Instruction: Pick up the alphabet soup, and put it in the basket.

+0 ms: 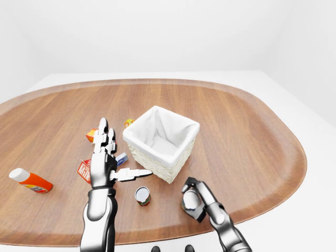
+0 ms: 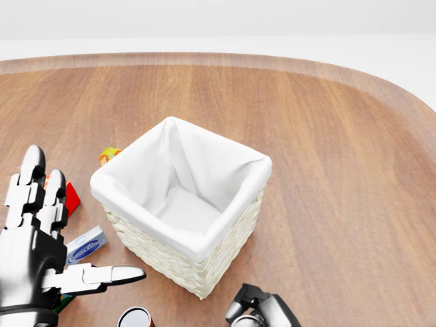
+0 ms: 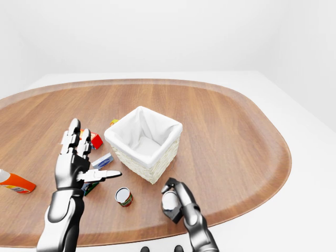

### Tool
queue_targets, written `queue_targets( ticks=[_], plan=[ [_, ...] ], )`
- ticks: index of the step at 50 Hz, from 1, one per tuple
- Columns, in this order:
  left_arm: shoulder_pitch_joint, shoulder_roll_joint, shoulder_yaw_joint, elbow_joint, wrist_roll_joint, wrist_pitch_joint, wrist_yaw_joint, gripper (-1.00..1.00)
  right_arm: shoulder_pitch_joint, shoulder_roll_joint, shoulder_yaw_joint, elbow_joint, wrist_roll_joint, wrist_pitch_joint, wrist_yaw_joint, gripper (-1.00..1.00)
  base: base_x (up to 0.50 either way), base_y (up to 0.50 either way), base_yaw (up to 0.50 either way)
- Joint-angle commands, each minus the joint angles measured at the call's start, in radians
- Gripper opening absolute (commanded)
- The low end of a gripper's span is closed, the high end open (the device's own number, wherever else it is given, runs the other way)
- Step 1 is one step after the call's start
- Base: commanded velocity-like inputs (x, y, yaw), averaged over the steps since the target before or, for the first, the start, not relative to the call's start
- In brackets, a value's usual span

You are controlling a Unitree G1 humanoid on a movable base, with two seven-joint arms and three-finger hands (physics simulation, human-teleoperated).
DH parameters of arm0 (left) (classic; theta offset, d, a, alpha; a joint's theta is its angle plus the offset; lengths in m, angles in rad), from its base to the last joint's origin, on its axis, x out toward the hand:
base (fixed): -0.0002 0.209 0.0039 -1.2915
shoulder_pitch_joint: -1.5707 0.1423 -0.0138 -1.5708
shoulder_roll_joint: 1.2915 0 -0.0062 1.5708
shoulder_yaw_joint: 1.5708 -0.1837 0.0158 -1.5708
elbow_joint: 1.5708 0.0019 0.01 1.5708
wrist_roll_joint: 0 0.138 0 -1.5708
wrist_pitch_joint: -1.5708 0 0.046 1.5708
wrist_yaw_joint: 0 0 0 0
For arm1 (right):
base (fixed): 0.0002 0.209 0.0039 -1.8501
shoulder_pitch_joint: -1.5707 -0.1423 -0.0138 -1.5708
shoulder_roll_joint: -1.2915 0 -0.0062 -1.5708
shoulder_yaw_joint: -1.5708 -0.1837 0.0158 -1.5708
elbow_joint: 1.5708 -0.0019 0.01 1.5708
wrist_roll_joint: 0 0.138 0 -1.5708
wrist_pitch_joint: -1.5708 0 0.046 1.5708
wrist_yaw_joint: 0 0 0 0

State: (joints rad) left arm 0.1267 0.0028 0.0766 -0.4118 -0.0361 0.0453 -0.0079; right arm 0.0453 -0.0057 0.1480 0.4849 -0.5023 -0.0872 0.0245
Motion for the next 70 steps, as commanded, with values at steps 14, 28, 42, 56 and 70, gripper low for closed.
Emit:
queue_targets(
  ticks=[14, 28, 42, 56, 70],
  plan=[
    [0.001, -0.001, 0.001, -0.012, -0.002, 0.01, 0.002, 1.0, 0.028, -0.019, -0.062, -0.274, 0.064, 0.0, 0.007, -1.0, 0.0, 0.0, 0.0],
    [-0.003, 0.001, 0.002, 0.005, 0.0, -0.003, 0.001, 1.0, 0.046, -0.017, -0.081, -0.415, 0.107, 0.0, -0.01, -1.0, 0.0, 0.0, 0.0],
    [-0.001, 0.0, 0.0, 0.0, 0.002, 0.0, 0.001, 1.0, 0.058, -0.013, -0.101, -0.555, 0.164, 0.0, -0.012, -1.0, 0.0, 0.0, 0.0],
    [0.002, -0.002, -0.003, -0.008, 0.002, 0.005, 0.002, 1.0, 0.062, -0.009, -0.119, -0.649, 0.205, 0.0, -0.034, -1.0, 0.0, 0.0, 0.0],
    [0.0, -0.001, -0.005, 0.0, 0.004, 0.001, 0.004, 1.0, 0.059, -0.006, -0.121, -0.697, 0.231, 0.0, -0.05, -1.0, 0.0, 0.0, 0.0]
  ],
)
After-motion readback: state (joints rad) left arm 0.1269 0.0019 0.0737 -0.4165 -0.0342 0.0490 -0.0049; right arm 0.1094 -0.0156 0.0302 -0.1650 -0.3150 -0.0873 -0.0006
